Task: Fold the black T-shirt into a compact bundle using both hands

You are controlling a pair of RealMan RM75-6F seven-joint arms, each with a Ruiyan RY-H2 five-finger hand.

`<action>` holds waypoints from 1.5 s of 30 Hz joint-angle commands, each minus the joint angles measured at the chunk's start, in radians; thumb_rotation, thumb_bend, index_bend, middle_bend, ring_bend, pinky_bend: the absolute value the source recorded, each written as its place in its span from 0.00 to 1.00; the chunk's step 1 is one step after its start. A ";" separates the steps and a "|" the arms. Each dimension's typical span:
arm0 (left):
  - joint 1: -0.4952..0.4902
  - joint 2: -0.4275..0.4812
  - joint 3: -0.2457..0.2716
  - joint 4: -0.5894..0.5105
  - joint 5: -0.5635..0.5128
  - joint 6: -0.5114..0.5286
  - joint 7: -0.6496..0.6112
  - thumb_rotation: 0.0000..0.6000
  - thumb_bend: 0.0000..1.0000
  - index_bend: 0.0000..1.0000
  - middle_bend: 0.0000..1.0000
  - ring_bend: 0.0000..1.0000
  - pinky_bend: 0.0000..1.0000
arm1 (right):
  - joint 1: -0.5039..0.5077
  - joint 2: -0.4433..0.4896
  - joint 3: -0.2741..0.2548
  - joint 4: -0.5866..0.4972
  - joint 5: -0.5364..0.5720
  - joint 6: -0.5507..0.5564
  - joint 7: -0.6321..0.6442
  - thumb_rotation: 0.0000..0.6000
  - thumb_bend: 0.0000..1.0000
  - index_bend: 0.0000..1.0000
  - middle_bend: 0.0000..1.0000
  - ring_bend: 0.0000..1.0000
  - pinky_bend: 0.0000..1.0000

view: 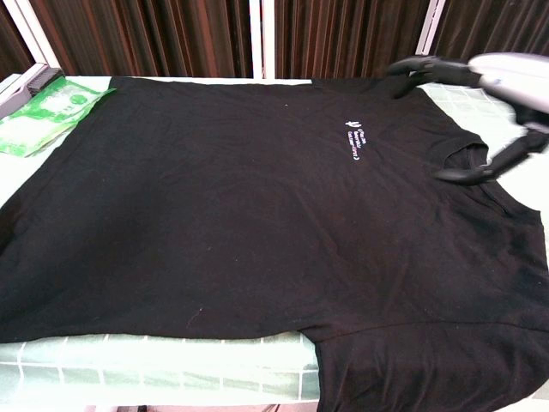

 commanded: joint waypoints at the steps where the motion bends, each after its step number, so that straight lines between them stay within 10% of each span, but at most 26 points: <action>1: -0.021 0.002 -0.004 -0.009 0.005 -0.019 -0.014 1.00 0.06 0.24 0.25 0.15 0.18 | 0.048 -0.041 0.020 0.009 0.024 -0.046 -0.005 1.00 0.20 0.03 0.18 0.04 0.11; 10: -0.011 0.017 0.031 0.040 -0.065 -0.075 0.000 1.00 0.06 0.24 0.25 0.15 0.18 | -0.005 0.033 -0.020 -0.011 0.036 0.045 -0.009 1.00 0.20 0.04 0.18 0.04 0.11; 26: 0.170 -0.124 0.261 0.243 -0.101 -0.119 0.043 1.00 0.15 0.35 0.29 0.17 0.19 | -0.259 0.252 -0.125 -0.052 0.011 0.359 0.032 1.00 0.20 0.07 0.20 0.04 0.12; 45: 0.198 -0.313 0.291 0.497 -0.053 -0.133 0.136 1.00 0.15 0.39 0.29 0.17 0.19 | -0.287 0.217 -0.133 -0.045 -0.014 0.378 0.031 1.00 0.20 0.07 0.19 0.04 0.12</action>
